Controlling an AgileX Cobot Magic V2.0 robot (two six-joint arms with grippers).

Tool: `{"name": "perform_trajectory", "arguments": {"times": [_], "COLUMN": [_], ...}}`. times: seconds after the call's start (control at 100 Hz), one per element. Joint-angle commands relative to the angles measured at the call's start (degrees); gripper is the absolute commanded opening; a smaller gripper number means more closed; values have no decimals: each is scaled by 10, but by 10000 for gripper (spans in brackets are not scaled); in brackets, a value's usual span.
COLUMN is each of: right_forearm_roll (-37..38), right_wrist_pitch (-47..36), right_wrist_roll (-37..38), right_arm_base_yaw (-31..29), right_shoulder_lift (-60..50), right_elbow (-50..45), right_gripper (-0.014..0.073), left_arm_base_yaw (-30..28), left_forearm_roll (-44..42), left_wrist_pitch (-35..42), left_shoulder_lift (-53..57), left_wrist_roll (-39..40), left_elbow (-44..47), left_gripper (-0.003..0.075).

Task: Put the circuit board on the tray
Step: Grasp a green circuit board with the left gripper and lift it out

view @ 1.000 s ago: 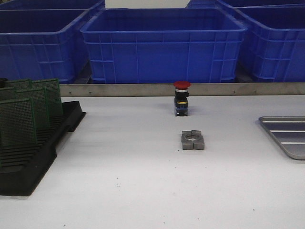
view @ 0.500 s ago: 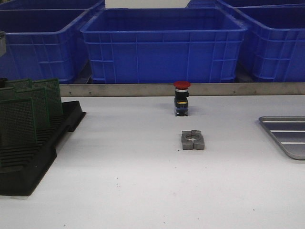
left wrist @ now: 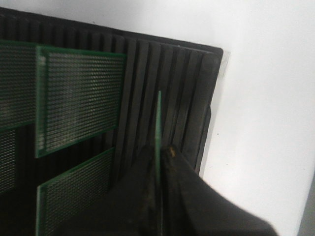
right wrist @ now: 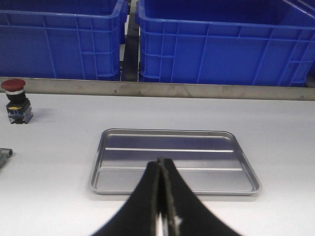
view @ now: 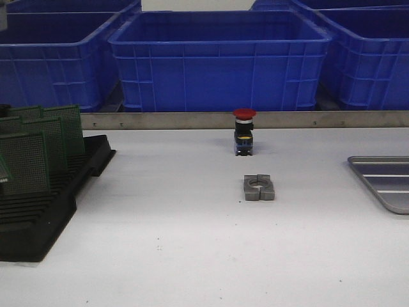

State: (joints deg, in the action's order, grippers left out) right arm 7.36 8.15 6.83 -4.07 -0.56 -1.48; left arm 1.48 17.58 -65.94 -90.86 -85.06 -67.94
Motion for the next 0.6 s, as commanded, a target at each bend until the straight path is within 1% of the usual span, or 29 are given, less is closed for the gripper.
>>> {"name": "perform_trajectory", "arguments": {"times": [0.0,0.02,0.09,0.21,0.28,0.42,0.59], "right_forearm_roll": [7,7,7,8,8,8,8], "right_wrist_pitch": [-43,-43,-43,-44,-45,-45,-45], "right_wrist_roll": [0,0,0,0,0,0,0], "right_arm_base_yaw": [-2,-2,-2,-2,-2,-2,-2], "right_shoulder_lift": [-13,-13,-13,-13,-13,-13,-13], "right_elbow": [0,0,0,0,0,0,0], "right_gripper": [-60,-60,-60,-60,-60,-60,-60], "left_arm_base_yaw": [0,0,0,3,11,46,100], "left_forearm_roll": [39,46,94,226,276,337,389], "left_wrist_pitch": [-66,-77,-77,-77,-77,-77,-71], "left_shoulder_lift": [29,29,33,33,33,33,32], "left_wrist_roll": [6,6,11,11,11,11,11], "left_elbow": [-47,-54,-62,-62,-62,-62,-62], "left_gripper": [-20,-20,-20,-20,-20,-20,-20]}}
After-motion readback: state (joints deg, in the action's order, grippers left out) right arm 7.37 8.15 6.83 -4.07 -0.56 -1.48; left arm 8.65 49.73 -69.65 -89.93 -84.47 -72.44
